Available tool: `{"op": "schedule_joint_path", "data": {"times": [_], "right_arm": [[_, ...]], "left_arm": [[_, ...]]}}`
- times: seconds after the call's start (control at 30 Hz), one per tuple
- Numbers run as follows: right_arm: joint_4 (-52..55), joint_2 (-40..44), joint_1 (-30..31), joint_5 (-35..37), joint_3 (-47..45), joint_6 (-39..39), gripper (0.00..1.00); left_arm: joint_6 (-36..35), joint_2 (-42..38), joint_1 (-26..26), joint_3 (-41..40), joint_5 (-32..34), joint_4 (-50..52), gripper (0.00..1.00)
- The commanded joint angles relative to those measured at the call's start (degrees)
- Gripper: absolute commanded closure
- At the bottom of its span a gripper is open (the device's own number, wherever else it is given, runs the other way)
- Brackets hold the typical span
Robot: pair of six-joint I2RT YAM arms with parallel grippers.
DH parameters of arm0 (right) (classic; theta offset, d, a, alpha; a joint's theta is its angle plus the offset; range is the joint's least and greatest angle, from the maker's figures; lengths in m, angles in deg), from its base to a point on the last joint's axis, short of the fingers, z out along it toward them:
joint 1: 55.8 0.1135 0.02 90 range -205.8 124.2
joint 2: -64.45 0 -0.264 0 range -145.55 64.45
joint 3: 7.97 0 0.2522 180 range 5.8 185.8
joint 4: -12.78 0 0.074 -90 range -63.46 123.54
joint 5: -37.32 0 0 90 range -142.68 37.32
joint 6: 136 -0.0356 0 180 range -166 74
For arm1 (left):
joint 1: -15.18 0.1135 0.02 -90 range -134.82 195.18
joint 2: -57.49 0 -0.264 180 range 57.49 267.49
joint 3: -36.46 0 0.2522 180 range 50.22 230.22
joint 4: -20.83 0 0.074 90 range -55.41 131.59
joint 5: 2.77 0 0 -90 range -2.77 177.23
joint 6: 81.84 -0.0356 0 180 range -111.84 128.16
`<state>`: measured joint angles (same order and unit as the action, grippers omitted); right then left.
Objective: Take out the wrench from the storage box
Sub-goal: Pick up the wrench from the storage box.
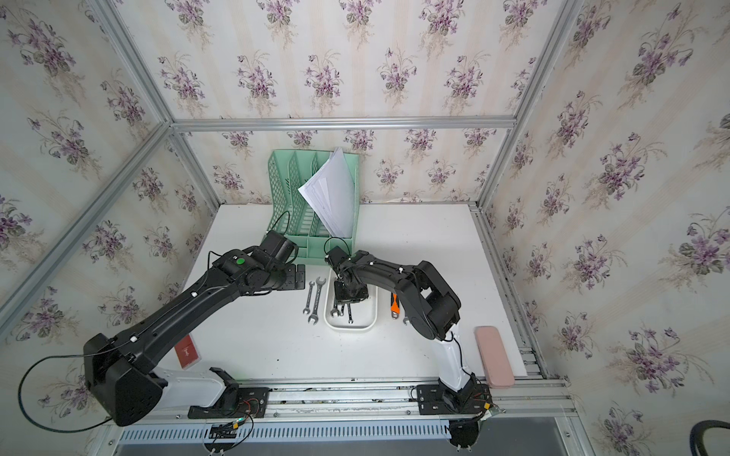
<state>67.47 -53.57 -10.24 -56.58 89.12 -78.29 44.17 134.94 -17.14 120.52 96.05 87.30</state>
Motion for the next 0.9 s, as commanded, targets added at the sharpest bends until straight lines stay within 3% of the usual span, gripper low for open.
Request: {"op": "schedule_joint_path", "data": {"times": [0.0, 0.43, 0.87], "right_arm": [[0.66, -1.07, -1.19, 1.87, 0.06, 1.29, 0.90], [1.83, -4.77, -7.74, 2.67, 6.38, 3.91, 0.91], [3.21, 0.21, -8.12, 2.19, 2.76, 2.70, 0.72]], "left_arm": [[0.26, 0.24, -0.03, 0.45, 0.59, -0.36, 0.01], [0.06, 0.42, 0.05, 0.65, 0.93, 0.05, 0.01], [0.02, 0.24, 0.06, 0.55, 0.78, -0.06, 0.01]]}}
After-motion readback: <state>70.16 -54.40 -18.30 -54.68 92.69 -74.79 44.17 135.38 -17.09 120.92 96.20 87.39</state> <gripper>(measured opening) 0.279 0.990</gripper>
